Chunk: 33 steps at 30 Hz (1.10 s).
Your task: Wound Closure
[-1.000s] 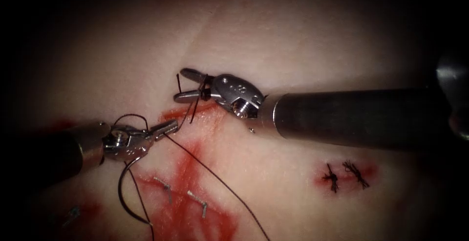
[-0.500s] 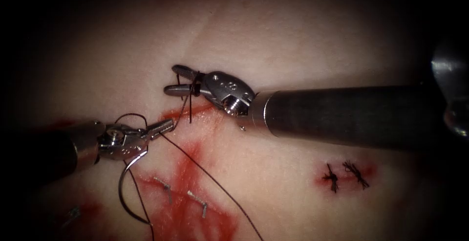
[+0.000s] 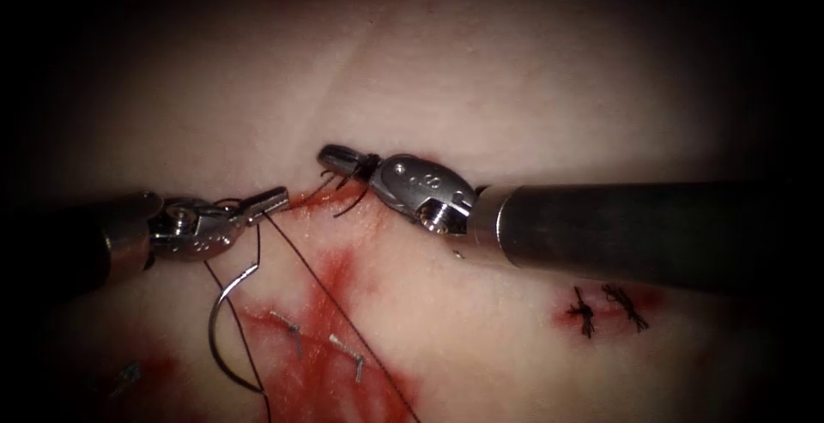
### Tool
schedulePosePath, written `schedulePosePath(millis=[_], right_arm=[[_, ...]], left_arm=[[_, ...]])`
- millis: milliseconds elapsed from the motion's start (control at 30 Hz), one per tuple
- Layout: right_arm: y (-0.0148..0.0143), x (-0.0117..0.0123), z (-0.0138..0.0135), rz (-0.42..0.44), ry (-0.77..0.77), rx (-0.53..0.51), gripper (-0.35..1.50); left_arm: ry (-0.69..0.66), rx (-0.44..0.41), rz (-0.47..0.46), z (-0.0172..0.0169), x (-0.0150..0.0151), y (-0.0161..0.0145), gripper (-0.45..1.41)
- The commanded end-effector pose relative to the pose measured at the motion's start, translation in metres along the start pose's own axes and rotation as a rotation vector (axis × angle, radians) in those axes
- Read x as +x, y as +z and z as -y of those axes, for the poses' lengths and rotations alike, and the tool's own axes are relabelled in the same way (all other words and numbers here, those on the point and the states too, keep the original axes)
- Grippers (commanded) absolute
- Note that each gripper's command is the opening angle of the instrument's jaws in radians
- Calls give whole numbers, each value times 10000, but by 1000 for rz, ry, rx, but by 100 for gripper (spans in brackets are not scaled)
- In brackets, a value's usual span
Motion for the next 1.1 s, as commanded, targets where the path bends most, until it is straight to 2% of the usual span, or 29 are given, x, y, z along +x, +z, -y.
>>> schedulePosePath(millis=[33, 167, 200, 400, 500, 867, 933, 1100], right_arm=[[-1, -10, 7, 1, 1, 2, -35], [-2, -17, 10, -1, -19, 8, -35], [-4, -25, 15, -4, -39, 18, -35], [-7, -33, 27, -7, -64, 31, -35], [-9, -37, 36, -10, -85, 40, -35], [-25, -44, 47, -12, -109, 50, -35], [-28, -45, 50, -12, -115, 48, -35], [-29, -46, 56, -13, -121, 45, -35]], left_arm=[[-16, 10, 2, 12, -3, 3, -45], [-36, 23, 12, 44, -9, -13, -45], [-40, 36, 18, 70, -15, -23, -45], [-50, 49, 26, 107, -24, -34, -45], [-52, 65, 37, 139, -29, -39, -45], [-59, 108, 60, 202, -48, -34, -45], [-43, 126, 84, 229, -58, -26, -45], [-25, 153, 115, 258, -73, -11, -45]])
